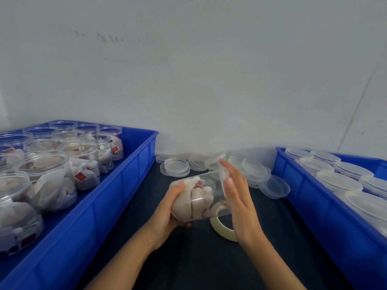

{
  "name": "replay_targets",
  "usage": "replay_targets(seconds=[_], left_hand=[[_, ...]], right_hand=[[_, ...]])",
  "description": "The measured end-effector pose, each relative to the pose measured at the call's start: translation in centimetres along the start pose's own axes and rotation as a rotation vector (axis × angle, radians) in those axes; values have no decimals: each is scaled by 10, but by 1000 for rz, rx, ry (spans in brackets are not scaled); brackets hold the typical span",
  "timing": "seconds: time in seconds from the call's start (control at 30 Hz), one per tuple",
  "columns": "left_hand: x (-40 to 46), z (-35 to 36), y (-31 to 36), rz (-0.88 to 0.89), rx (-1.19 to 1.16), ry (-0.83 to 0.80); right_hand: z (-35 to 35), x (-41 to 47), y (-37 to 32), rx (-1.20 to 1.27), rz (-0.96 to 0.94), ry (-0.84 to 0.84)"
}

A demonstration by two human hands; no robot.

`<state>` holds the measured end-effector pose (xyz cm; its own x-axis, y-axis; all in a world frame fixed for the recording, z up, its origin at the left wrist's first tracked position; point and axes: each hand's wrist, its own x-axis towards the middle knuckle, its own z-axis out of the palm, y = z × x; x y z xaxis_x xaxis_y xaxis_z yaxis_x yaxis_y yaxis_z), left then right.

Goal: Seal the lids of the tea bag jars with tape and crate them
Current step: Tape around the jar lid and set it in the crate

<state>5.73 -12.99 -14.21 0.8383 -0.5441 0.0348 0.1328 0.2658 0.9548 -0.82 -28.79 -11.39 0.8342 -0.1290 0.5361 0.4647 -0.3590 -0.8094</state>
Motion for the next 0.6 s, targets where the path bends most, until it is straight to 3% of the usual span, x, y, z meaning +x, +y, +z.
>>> replay_targets(seconds=[0.07, 0.17, 0.27, 0.37, 0.43, 0.5, 0.6], left_hand=[[-1, 2, -2, 81, 95, 61], [-6, 6, -4, 78, 109, 4], [-6, 6, -7, 153, 145, 62], [-5, 5, -12, 400, 280, 59], [-6, 4, -8, 454, 364, 35], [-5, 2, -4, 382, 348, 68], [-4, 0, -2, 138, 135, 58]], right_hand=[[5, -1, 2, 120, 117, 98], [11, -5, 3, 117, 124, 150], [13, -1, -3, 142, 168, 180], [4, -3, -4, 267, 403, 124], [-3, 6, -5, 389, 539, 31], [-13, 8, -1, 330, 440, -112], [-23, -1, 12, 27, 45, -160]])
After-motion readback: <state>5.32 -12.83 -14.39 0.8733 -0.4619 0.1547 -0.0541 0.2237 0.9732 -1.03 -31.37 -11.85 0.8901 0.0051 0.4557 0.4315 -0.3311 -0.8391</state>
